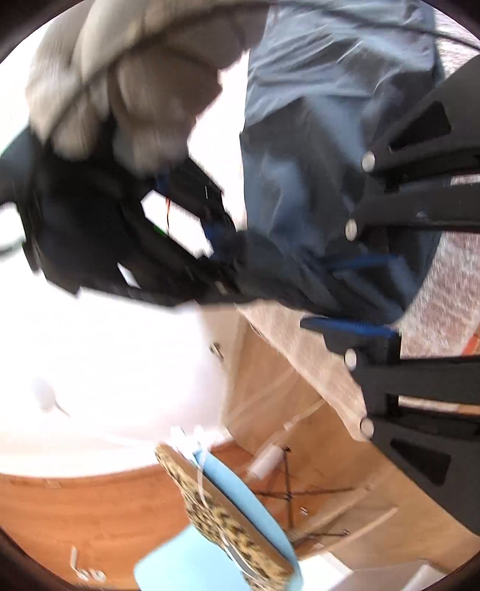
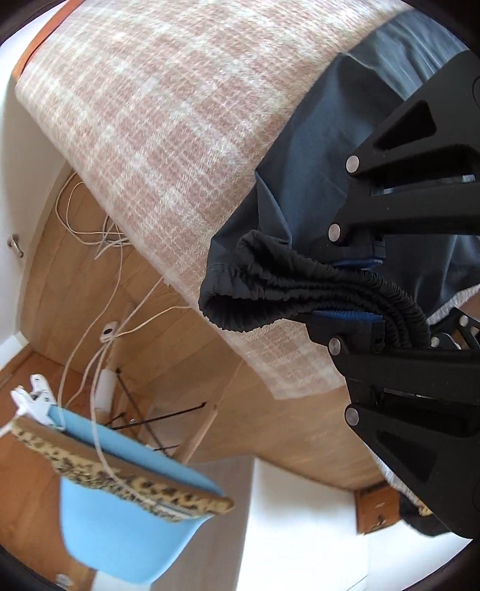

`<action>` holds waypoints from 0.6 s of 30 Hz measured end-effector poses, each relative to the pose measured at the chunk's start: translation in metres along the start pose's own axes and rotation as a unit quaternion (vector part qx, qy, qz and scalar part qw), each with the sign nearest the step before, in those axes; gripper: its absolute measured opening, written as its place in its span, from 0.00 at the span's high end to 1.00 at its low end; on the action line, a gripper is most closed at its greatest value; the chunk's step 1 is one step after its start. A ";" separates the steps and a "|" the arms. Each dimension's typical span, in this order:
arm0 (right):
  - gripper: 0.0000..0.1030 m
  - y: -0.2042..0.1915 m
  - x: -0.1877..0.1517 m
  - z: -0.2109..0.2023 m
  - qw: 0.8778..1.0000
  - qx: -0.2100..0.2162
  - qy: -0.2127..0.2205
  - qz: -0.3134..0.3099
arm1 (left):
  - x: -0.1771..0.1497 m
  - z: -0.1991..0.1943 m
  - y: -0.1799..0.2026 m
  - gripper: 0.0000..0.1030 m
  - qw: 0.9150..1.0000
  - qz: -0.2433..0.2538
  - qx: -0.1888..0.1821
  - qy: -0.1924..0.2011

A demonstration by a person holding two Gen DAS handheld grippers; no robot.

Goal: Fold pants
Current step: 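Lift the waistband with the right tool and fold it over the legs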

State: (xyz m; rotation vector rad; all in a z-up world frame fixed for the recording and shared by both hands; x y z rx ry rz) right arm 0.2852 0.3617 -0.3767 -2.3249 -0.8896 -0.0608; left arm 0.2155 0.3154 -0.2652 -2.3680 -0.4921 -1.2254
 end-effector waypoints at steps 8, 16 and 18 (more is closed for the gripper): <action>0.82 -0.004 -0.008 -0.032 0.999 0.030 0.023 0.007 | 0.011 0.000 0.002 0.62 1.000 0.002 -0.011 -0.009; 0.82 0.002 -0.020 -0.076 0.995 0.052 0.076 0.027 | 0.038 -0.030 0.031 0.96 0.992 0.025 -0.120 0.001; 0.82 0.005 -0.025 -0.089 0.994 0.053 0.090 0.027 | 0.044 -0.038 0.040 0.97 0.990 0.037 -0.135 0.001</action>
Point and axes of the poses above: each gripper's, at about its wrist camera, not at the fingertips, and z roughly the way its jaws point, y to its right, x to its top, the point moved 10 cm from there along z, roughly the way its jaws point, and after that the axes turned 13 degrees about x, right-handed, at the moved point
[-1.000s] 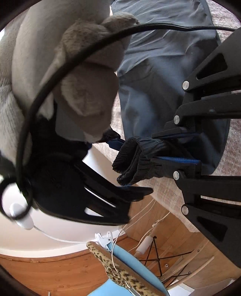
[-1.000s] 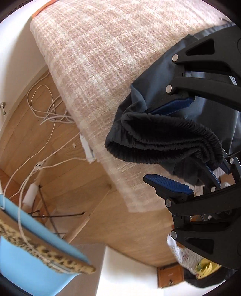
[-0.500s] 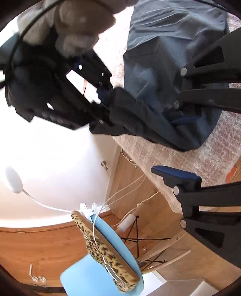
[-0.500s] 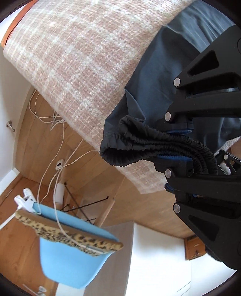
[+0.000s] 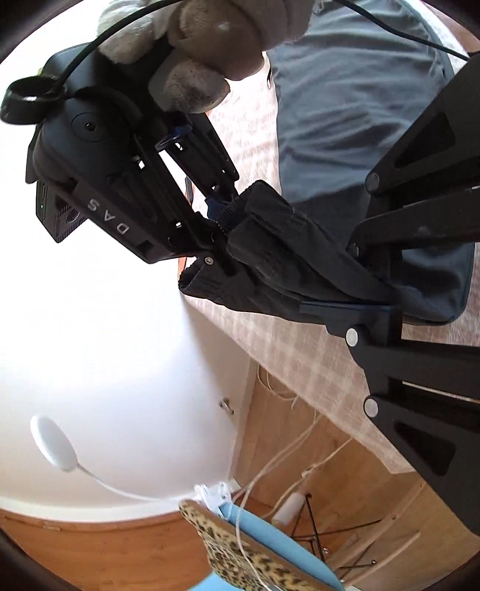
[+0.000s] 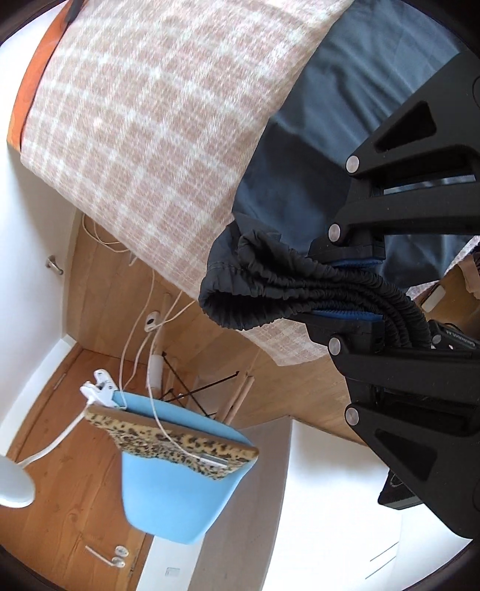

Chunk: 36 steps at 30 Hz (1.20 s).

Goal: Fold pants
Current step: 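Lift the waistband with the right tool and fold it over the legs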

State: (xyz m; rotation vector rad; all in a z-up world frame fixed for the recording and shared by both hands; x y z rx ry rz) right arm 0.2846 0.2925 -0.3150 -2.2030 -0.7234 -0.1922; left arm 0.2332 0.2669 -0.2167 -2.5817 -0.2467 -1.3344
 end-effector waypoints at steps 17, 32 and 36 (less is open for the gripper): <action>0.82 0.097 -0.113 -0.145 0.994 -0.021 0.099 0.044 | -0.022 -0.070 0.161 0.98 0.974 0.131 -0.183 -0.035; 0.82 0.181 -0.186 -0.213 0.985 -0.082 0.148 0.039 | -0.048 -0.073 0.128 0.97 0.966 0.109 -0.193 -0.136; 0.82 0.180 -0.209 -0.242 0.982 -0.096 0.158 0.028 | -0.048 -0.070 0.137 0.97 0.965 0.103 -0.191 -0.145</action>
Point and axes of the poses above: each gripper's, at about its wrist camera, not at the fingertips, and z roughly the way its jaws point, y to its right, x to its top, the point moved 10 cm from there along z, roughly the way its jaws point, and after that the axes turned 13 degrees about x, right-handed, at the moved point
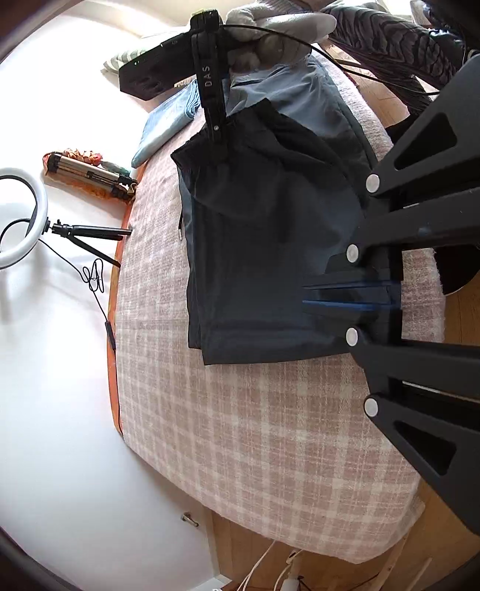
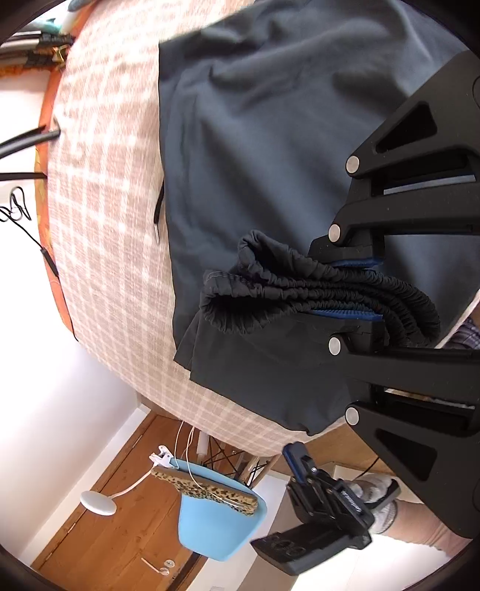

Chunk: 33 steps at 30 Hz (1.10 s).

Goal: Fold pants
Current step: 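Lift the waistband with the right tool and fold it over the legs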

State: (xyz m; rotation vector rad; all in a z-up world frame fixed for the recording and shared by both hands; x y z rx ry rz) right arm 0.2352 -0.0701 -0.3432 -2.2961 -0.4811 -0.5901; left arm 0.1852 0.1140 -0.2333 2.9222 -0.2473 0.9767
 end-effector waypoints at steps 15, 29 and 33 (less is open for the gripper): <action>0.82 0.089 -0.044 -0.117 0.995 -0.044 0.057 0.062 | -0.002 0.035 0.088 0.97 0.997 0.064 -0.007 -0.035; 0.82 0.169 -0.077 -0.217 0.988 -0.082 0.072 0.107 | 0.008 0.037 0.128 0.97 0.994 0.100 -0.029 -0.034; 0.82 0.197 -0.085 -0.237 0.984 -0.087 0.083 0.129 | 0.003 0.044 0.151 0.97 0.990 0.129 -0.041 -0.043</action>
Point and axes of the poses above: each gripper's, at about its wrist camera, not at the fingertips, and z roughly the way its jaws point, y to its right, x to its top, the point moved 10 cm from there along z, roughly the way its jaws point, and after that the axes turned 13 degrees about x, right-handed, at the moved point
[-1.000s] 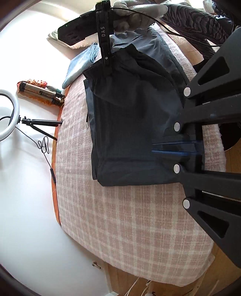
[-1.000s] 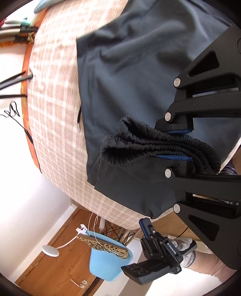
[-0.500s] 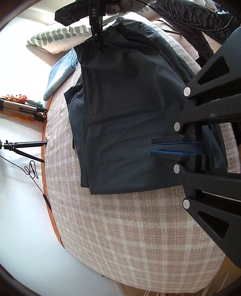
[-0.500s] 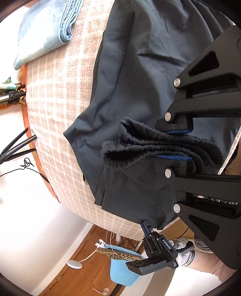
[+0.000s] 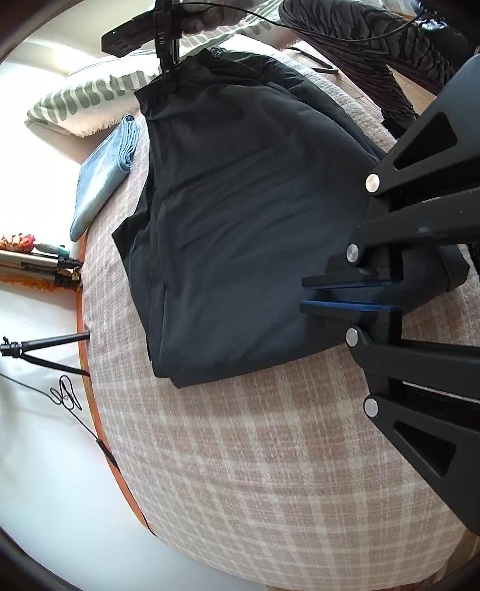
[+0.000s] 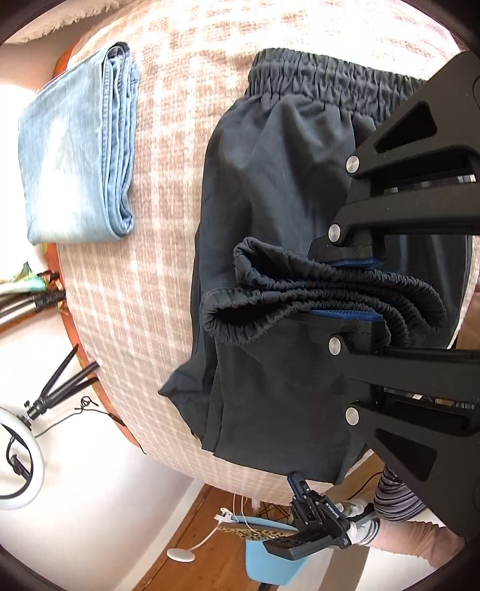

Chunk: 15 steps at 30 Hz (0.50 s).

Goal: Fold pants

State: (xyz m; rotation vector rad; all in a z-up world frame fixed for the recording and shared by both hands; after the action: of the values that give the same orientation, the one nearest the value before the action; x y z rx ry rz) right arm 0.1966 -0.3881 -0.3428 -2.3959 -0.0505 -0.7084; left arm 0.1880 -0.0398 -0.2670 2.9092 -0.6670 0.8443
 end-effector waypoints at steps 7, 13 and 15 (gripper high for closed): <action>0.54 0.024 -0.011 -0.001 0.997 0.043 0.003 0.059 | -0.004 0.016 0.023 0.97 0.999 0.033 -0.004 -0.019; 0.40 0.021 -0.025 0.000 0.995 0.064 -0.001 0.072 | -0.001 0.018 0.023 0.97 0.999 0.033 -0.005 -0.019; 0.43 0.021 -0.030 0.004 0.997 0.051 -0.006 0.062 | -0.001 0.018 0.024 0.97 0.999 0.034 -0.004 -0.018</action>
State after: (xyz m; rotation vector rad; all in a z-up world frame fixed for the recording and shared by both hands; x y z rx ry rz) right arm 0.1778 -0.3987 -0.3726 -2.2844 0.0557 -0.6187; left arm 0.1860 -0.0634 -0.2845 2.9157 -0.7750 0.7951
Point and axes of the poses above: each gripper's, at about its wrist camera, not at the fingertips, and z roughly the way its jaws point, y to its right, x to its top, the point moved 10 cm from there along z, roughly the way its jaws point, and after that the axes turned 13 degrees about x, right-handed, at the moved point
